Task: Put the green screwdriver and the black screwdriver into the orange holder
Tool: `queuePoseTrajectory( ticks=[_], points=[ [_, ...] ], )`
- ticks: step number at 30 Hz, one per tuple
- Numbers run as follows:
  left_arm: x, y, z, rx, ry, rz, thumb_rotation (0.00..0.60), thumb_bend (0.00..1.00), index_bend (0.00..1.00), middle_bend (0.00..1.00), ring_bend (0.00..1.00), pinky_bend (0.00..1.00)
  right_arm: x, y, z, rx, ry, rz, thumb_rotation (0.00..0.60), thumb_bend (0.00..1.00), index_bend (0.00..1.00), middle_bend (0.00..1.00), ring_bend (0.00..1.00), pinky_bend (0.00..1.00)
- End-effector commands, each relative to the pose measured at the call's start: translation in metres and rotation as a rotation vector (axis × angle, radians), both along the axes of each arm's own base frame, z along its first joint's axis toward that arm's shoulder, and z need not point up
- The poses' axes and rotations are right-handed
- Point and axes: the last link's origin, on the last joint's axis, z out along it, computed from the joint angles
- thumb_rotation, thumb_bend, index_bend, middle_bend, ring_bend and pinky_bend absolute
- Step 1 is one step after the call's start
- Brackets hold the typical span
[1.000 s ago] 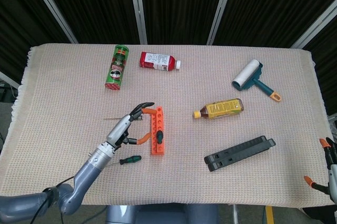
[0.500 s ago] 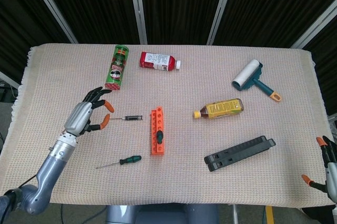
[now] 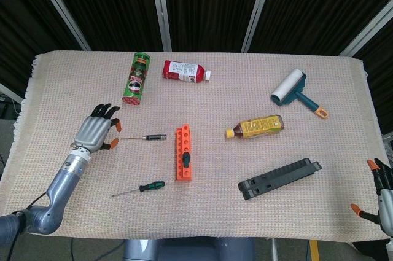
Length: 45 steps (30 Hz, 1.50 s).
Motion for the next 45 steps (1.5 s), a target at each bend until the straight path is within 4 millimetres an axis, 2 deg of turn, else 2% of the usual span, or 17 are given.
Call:
queuePoseTrajectory(
  ticks=[1, 5, 10, 13, 24, 45],
  points=[
    [0.011, 0.010, -0.021, -0.027, 0.065, -0.015, 0.600, 0.16, 0.41, 0.06, 0.00, 0.00, 0.000, 0.000, 0.000, -0.001, -0.001, -0.002, 0.600, 0.00, 0.00, 0.00, 0.00, 0.00],
    [0.029, 0.021, -0.056, -0.053, 0.065, -0.008, 0.600, 0.18, 0.42, 0.05, 0.00, 0.00, 0.000, -0.001, 0.000, 0.002, 0.000, -0.002, 0.600, 0.00, 0.00, 0.00, 0.00, 0.00],
    [0.040, 0.029, -0.077, -0.043, 0.032, 0.024, 0.600, 0.35, 0.44, 0.05, 0.00, 0.00, 0.001, 0.000, 0.001, -0.001, 0.002, -0.002, 0.600, 0.00, 0.00, 0.00, 0.00, 0.00],
    [0.046, 0.033, -0.087, -0.044, 0.027, 0.031, 0.600, 0.35, 0.44, 0.05, 0.00, 0.00, 0.001, 0.001, 0.001, -0.003, 0.003, -0.004, 0.600, 0.00, 0.00, 0.00, 0.00, 0.00],
    [0.061, 0.036, -0.100, -0.046, 0.015, 0.011, 0.600, 0.35, 0.42, 0.05, 0.00, 0.00, 0.001, 0.002, 0.003, -0.011, 0.006, -0.009, 0.600, 0.00, 0.00, 0.00, 0.00, 0.00],
    [0.066, 0.035, -0.126, -0.059, 0.010, 0.037, 0.600, 0.32, 0.49, 0.04, 0.00, 0.00, -0.005, 0.005, 0.005, -0.017, 0.003, -0.026, 0.600, 0.00, 0.00, 0.00, 0.00, 0.00]
  ],
)
